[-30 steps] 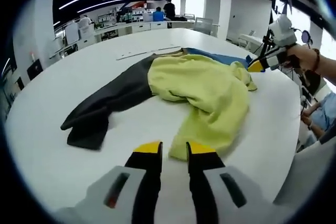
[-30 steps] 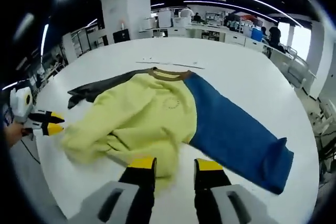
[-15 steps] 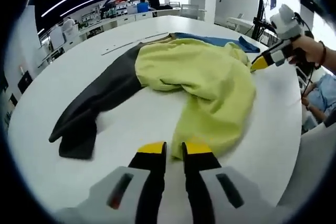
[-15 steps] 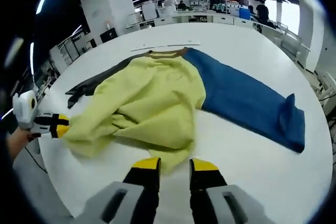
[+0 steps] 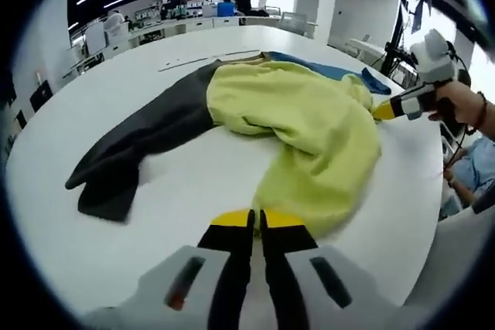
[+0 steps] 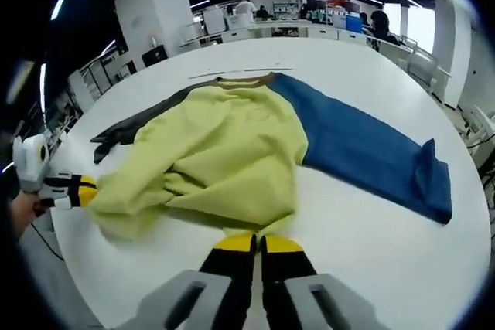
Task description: Fold the garment on the visible template until the final outline fits inside the template.
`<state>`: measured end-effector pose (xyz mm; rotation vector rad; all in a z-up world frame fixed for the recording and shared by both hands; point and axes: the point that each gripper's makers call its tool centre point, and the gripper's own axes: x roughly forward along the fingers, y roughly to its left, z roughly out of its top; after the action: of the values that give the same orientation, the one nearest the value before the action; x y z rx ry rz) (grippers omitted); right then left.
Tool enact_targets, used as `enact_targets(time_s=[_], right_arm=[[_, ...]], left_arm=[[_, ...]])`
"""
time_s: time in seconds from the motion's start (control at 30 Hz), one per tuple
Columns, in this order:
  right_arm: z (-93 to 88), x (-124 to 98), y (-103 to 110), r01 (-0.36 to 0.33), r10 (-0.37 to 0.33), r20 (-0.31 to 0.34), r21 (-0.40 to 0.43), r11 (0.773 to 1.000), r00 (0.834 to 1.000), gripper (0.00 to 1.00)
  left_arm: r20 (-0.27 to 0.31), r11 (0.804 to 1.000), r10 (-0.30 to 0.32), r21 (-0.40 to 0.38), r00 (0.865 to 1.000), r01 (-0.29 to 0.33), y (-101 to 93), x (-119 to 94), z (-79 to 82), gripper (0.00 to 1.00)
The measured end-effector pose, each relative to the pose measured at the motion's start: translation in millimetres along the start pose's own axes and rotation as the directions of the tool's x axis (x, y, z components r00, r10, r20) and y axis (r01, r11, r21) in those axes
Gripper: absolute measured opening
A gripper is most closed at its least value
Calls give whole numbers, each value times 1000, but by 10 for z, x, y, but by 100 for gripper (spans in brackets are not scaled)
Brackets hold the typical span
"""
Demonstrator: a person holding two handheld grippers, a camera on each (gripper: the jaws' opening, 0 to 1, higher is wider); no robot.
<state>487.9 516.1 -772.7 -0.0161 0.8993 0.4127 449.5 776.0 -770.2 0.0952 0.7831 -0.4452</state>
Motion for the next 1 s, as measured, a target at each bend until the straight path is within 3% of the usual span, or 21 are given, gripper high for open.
enact_targets(time_s=[0.1,0.23,0.53,0.7,1.0], right_arm=[[45,-91,-9,-22,22,18,-10,1000,1000,0],[41,-234,1,-67,66,-7,-95,993,998,0],[-130,-578,58,-188,177,-88,-142,972,980,0],[-239,-755,59,-203,187,-106,-162,966,977,0],[-544,-986,29,-219,203,-127,-127,967,971,0]], left_arm=[[26,997,66,34,997,-67,94,-80,47,0],[61,998,63,-3,996,-63,92,-202,93,0],[115,994,106,-24,988,-104,82,-517,159,0],[106,991,135,-13,985,-134,56,-649,90,0],[96,985,163,-71,982,-156,-3,-852,-57,0]])
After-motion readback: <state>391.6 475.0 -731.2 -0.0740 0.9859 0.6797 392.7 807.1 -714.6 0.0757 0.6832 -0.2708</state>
